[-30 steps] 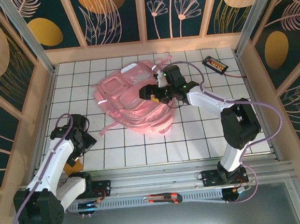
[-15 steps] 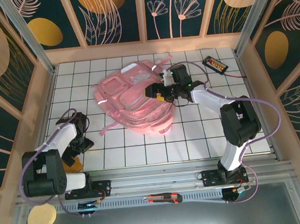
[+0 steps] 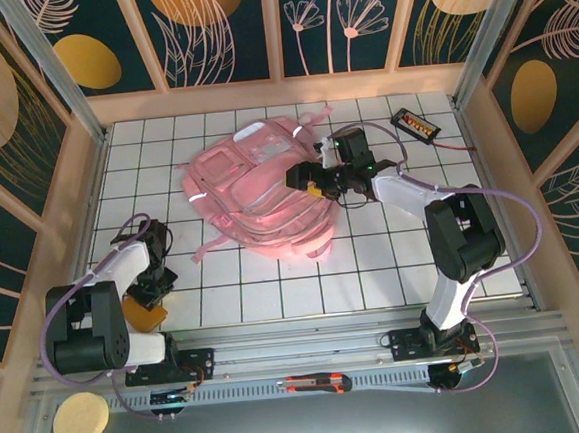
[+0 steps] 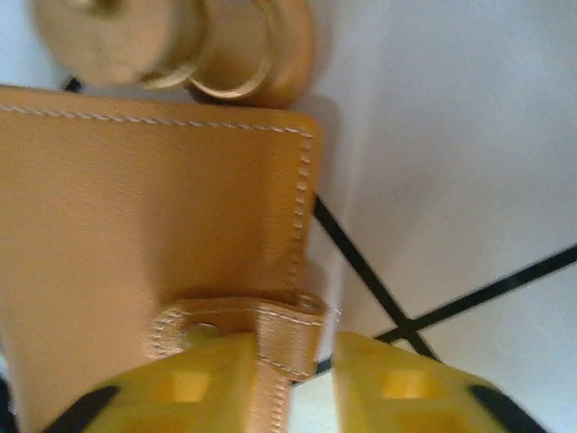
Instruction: Pack the student bag
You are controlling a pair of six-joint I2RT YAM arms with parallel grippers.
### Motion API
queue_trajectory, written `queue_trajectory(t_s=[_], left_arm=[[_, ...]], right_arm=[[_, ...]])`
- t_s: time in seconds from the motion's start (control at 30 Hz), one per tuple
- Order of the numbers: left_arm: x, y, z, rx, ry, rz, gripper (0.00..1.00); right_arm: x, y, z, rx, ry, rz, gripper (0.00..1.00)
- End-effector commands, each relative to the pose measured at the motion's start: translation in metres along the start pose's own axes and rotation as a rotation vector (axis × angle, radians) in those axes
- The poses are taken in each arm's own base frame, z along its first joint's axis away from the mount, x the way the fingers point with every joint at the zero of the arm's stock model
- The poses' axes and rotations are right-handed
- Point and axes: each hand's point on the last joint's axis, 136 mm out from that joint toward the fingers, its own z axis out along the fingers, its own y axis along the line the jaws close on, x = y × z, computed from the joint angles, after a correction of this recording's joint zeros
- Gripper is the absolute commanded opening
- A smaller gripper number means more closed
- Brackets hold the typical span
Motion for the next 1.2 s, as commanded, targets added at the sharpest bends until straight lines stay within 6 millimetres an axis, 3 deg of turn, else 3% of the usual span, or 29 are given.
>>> queue_trajectory(t_s=[0.0, 0.03, 0.27, 0.53, 0.83, 0.97, 1.17], left_arm=[[0.012, -0.011, 0.011, 0.072, 0.051, -0.008, 0.07], [0.01, -0.014, 0.007, 0.093, 0.042, -0.004, 0.0], [0.01, -0.028, -0.014, 0.227, 0.04, -0.022, 0.0], [0.022, -0.086, -0.065, 0.471, 0.055, 0.001, 0.0], [0.062, -0.18, -0.144, 0.701, 0.077, 0.169, 0.0], [0.085, -0.201, -0.179, 0.762, 0.092, 0.257, 0.0], [0.105, -0.22, -0.217, 0.845, 0.102, 0.357, 0.0]], right_arm=[[0.0, 0.003, -0.005, -0.003, -0.032, 0.007, 0.99], [0.002, 0.003, -0.005, -0.004, -0.034, 0.009, 0.99], [0.009, 0.009, 0.0, 0.009, -0.036, -0.009, 0.99], [0.012, 0.007, -0.002, 0.033, -0.055, -0.022, 0.99], [0.019, 0.022, -0.03, 0.033, -0.061, -0.087, 0.99], [0.031, 0.02, -0.044, 0.032, -0.031, -0.081, 0.99], [0.07, 0.049, -0.046, -0.084, 0.091, -0.198, 0.97]])
